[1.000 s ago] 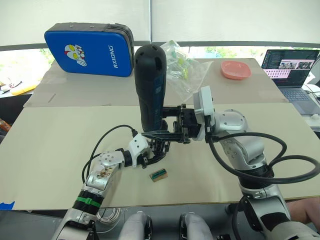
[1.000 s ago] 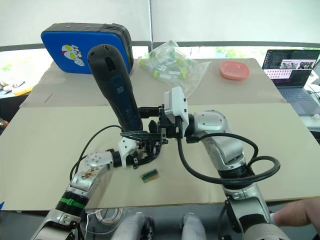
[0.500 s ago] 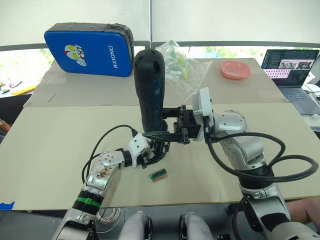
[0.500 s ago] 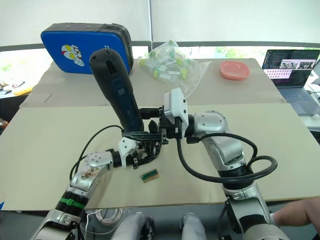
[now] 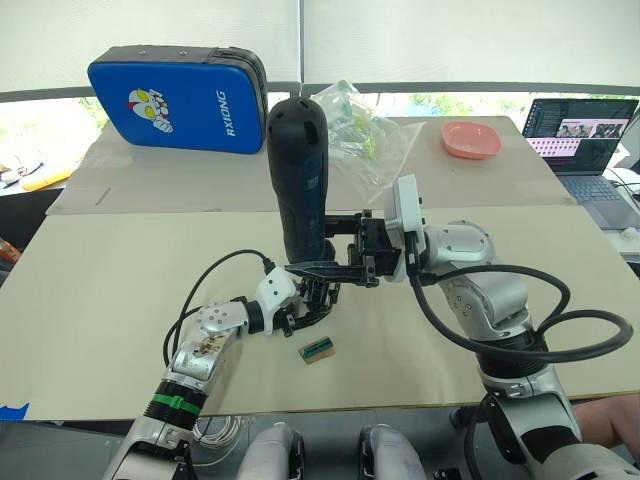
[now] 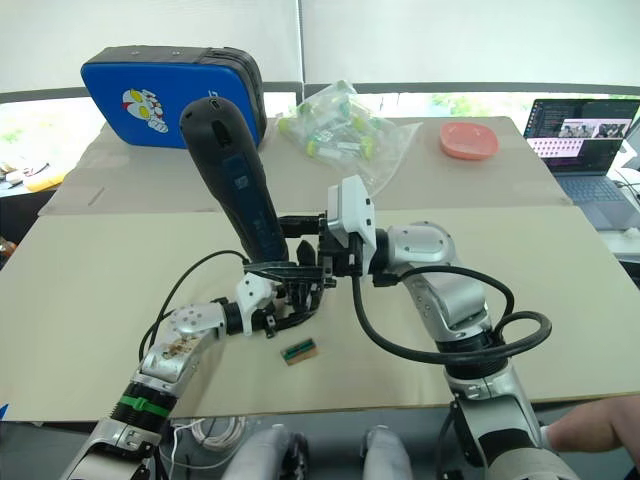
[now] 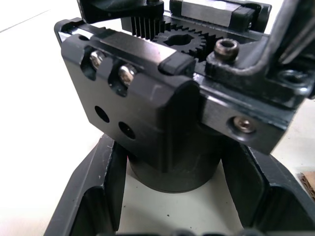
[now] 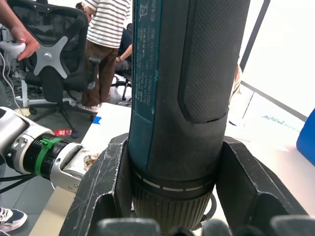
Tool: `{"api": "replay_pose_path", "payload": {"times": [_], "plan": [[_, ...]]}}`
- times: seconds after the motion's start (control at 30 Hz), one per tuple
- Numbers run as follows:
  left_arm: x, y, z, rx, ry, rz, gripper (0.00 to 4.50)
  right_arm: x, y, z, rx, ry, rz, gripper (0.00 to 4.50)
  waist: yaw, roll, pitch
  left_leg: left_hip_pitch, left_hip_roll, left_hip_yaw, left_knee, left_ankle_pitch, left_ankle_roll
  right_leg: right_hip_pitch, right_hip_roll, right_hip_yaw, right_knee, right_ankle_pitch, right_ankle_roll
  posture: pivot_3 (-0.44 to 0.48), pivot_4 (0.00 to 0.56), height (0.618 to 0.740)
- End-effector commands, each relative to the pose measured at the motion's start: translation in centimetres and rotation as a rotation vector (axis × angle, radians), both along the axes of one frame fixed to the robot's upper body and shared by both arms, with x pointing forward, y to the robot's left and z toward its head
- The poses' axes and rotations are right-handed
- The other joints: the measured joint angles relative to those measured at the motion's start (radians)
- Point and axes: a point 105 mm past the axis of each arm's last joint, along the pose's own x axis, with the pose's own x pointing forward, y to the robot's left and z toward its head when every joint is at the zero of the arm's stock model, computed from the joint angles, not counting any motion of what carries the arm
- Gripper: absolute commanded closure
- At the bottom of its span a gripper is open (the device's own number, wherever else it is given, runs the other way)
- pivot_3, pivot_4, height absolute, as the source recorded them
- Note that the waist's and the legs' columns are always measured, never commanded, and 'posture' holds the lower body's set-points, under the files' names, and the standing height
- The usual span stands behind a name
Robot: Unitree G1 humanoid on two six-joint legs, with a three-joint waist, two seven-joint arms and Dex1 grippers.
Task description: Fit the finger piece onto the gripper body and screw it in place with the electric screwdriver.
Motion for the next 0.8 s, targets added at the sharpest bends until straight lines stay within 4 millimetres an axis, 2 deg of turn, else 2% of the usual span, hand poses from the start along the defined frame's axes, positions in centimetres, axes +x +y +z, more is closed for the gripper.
{"api": "replay_pose_path", "payload": {"times": [0.03, 0.8], "plan": [[-0.71, -0.06, -1.33, 0.021, 0.059, -0.019, 2.21, -1.19, 0.17, 1.77, 0.052, -0.057, 0.036, 2.53, 0.000, 0.000, 0.000, 0.000, 0.000, 0.000, 0.000, 0.000, 0.000, 0.000, 0.000, 0.000, 0.000, 0.000, 0.000, 0.000, 0.150, 0.740], [-0.82, 0.00, -1.49, 0.021, 0.064, -0.016, 2.21, -0.98, 0.24, 1.37, 0.052, -0.037, 0.028, 2.53, -0.001, 0.000, 0.000, 0.000, 0.000, 0.000, 0.000, 0.000, 0.000, 0.000, 0.000, 0.000, 0.000, 0.000, 0.000, 0.000, 0.150, 0.740]]}}
